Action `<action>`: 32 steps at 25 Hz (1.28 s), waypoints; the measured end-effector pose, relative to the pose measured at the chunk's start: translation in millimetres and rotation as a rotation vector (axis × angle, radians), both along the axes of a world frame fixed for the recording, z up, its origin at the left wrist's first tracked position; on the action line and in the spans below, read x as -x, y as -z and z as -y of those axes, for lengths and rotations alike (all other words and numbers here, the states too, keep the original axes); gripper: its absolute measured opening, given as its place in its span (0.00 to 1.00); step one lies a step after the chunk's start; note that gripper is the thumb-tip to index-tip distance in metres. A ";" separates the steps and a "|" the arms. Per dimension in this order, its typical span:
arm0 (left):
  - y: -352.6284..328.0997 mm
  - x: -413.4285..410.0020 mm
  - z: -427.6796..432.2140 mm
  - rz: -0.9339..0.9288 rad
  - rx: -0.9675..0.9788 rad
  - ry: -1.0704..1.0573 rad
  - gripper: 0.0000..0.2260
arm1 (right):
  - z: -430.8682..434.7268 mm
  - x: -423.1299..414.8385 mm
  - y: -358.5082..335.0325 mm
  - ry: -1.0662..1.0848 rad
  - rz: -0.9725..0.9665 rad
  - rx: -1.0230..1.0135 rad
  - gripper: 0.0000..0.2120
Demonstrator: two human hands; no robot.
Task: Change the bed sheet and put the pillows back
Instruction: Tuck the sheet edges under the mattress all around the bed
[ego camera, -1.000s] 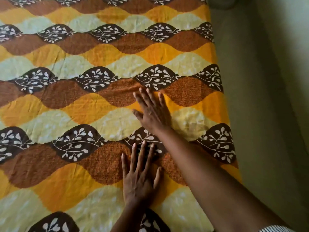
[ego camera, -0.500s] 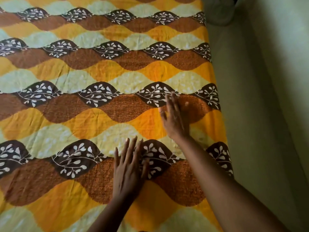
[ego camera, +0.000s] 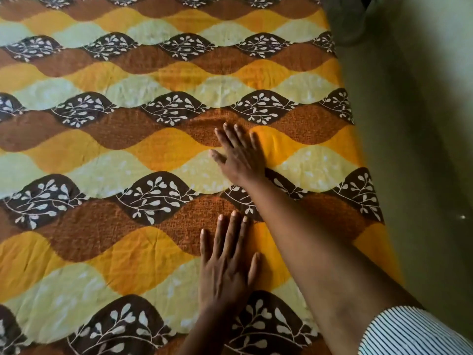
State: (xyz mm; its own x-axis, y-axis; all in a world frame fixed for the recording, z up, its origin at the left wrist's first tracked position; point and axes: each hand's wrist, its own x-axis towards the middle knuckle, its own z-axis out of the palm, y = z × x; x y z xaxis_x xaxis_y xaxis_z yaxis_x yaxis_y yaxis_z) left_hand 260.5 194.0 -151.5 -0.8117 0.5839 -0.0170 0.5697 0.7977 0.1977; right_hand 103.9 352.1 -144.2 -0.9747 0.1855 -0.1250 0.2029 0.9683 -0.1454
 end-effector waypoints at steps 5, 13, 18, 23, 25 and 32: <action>-9.4 4.8 2.1 0.008 -0.036 0.001 0.28 | -69.7 -13.6 -6.7 0.190 0.001 -0.068 0.30; -8.5 33.5 -120.9 -0.003 -0.031 0.219 0.29 | -168.9 -55.2 -5.7 0.512 -0.049 0.085 0.32; -1.0 29.6 -121.5 -0.022 -0.022 0.189 0.29 | -186.7 -97.2 -1.5 0.770 -0.075 0.494 0.36; -6.4 26.7 -127.2 -0.008 -0.010 0.191 0.31 | -184.5 -170.1 2.0 0.854 -0.050 1.018 0.33; -5.2 26.9 -125.9 0.003 -0.003 0.183 0.31 | -172.8 -196.0 1.3 0.857 -0.047 1.160 0.31; -17.4 25.5 -129.4 0.226 -0.193 0.131 0.37 | -114.7 -229.0 -37.1 0.867 -0.248 0.533 0.23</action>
State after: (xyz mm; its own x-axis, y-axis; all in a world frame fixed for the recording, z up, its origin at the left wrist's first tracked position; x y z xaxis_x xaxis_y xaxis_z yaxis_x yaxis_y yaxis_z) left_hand 235.0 323.4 -134.2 -0.7179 0.6930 -0.0665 0.5895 0.6560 0.4713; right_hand 332.9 466.7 -107.1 -0.5434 0.8126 -0.2106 0.7031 0.3035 -0.6430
